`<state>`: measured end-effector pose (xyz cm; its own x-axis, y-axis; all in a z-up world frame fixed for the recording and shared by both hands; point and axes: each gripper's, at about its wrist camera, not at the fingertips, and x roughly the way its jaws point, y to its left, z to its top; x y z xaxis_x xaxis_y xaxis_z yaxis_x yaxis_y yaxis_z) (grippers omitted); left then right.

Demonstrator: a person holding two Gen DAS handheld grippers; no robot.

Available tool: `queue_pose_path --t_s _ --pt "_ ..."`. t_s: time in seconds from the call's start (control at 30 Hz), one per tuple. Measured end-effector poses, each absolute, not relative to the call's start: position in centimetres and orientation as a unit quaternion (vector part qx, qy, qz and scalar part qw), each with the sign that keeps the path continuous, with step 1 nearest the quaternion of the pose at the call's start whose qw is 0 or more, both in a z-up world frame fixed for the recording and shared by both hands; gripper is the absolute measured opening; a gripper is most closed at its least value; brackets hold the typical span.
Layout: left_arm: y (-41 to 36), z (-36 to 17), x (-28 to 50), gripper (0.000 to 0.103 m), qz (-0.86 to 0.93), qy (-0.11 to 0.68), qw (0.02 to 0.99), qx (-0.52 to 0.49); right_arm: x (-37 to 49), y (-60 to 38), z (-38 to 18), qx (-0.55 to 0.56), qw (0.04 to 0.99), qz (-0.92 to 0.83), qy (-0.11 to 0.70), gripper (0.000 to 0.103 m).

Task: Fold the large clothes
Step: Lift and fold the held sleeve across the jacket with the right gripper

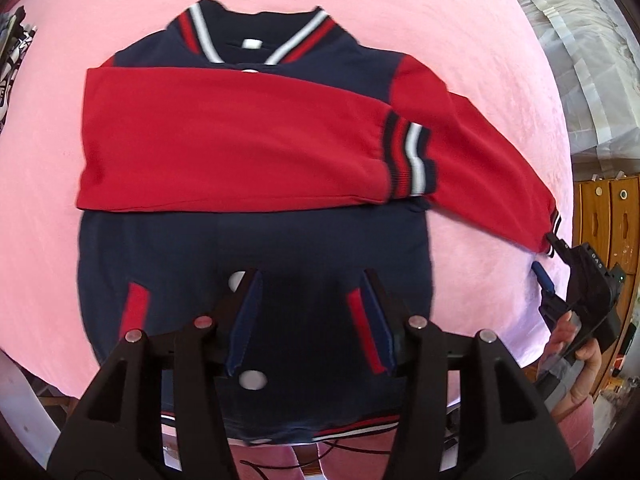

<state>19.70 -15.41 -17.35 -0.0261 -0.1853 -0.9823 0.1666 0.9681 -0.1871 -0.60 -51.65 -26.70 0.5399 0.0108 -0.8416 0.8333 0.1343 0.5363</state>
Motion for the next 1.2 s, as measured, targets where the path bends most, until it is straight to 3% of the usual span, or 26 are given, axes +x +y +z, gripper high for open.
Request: queue_pose_path --t_s 0.07,0.17,0.33,0.73,1.03,1.2 --pt "-16.7 -17.1 19.5 0.048 -0.113 0.701 0.704 0.005 -0.6 -53.1 -27.3 0.594 0.653 -0.306 0.357 0.044" --pt "-17.7 -16.7 19.6 0.048 -0.104 0.697 0.71 0.009 -0.4 -54.2 -27.5 0.599 0.655 -0.303 0.347 0.025" --pt "-17.6 -15.0 19.6 0.048 -0.096 0.684 0.723 0.001 1.1 -54.2 -26.8 0.593 0.668 -0.294 0.34 0.011" --pt "-11.6 -12.6 19.6 0.048 -0.088 0.668 0.739 -0.02 5.1 -48.7 -15.8 0.472 0.787 -0.257 0.302 0.009" --pt "-2.5 -10.6 18.8 0.048 -0.103 0.657 0.747 -0.02 10.4 -35.8 -6.6 0.373 0.869 -0.178 0.272 0.009" --pt "2.9 -9.6 19.5 0.048 -0.098 0.649 0.754 -0.026 14.3 -27.0 -6.4 0.329 0.891 -0.115 0.289 0.009"
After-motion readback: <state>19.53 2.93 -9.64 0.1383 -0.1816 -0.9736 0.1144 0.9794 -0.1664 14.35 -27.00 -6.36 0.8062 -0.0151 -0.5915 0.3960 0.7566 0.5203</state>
